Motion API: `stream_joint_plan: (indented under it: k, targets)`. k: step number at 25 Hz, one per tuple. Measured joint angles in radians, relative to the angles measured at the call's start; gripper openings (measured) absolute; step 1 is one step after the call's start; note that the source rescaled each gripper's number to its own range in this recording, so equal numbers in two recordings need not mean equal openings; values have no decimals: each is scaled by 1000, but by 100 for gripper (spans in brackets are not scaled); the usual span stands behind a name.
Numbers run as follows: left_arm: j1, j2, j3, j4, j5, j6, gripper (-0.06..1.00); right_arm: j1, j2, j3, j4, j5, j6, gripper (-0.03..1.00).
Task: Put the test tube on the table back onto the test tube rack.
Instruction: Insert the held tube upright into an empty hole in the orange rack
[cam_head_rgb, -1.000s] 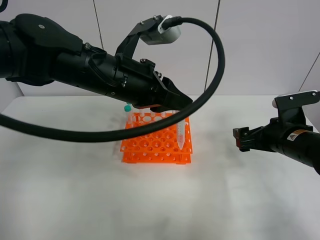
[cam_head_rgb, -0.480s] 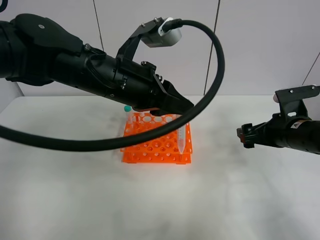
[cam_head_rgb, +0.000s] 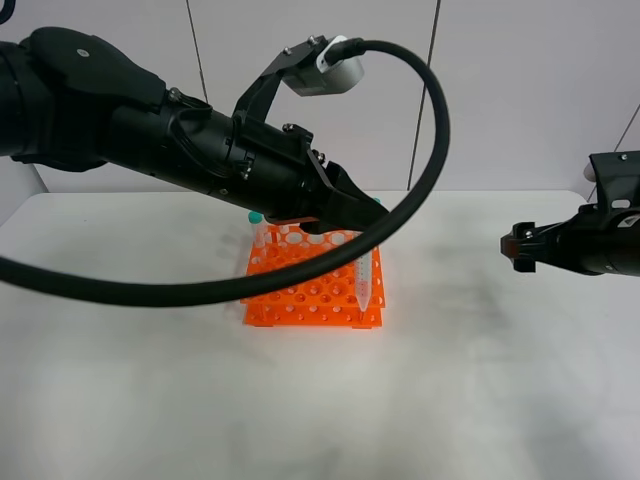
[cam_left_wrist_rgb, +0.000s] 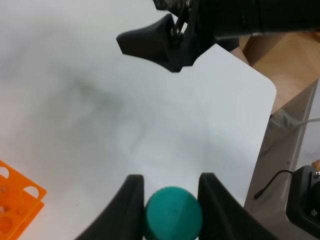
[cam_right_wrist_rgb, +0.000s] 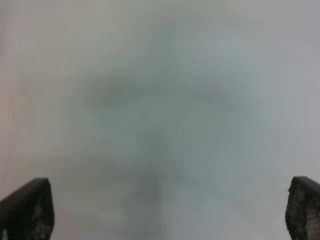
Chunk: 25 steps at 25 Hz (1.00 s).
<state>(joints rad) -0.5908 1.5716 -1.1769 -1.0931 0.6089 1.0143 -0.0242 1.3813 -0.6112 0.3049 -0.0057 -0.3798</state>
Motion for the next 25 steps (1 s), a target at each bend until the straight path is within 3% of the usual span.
stream_joint_plan:
  k: [6, 14, 25]
  targets:
    - [0, 0, 0, 0, 4, 2, 1, 0, -48, -53, -132, 111, 20, 100]
    - [0, 0, 0, 0, 4, 11, 1, 0, -134, -73, -423, 165, 282, 100]
    - [0, 0, 0, 0, 5, 28, 0, 0, -466, -73, -451, 256, 341, 100]
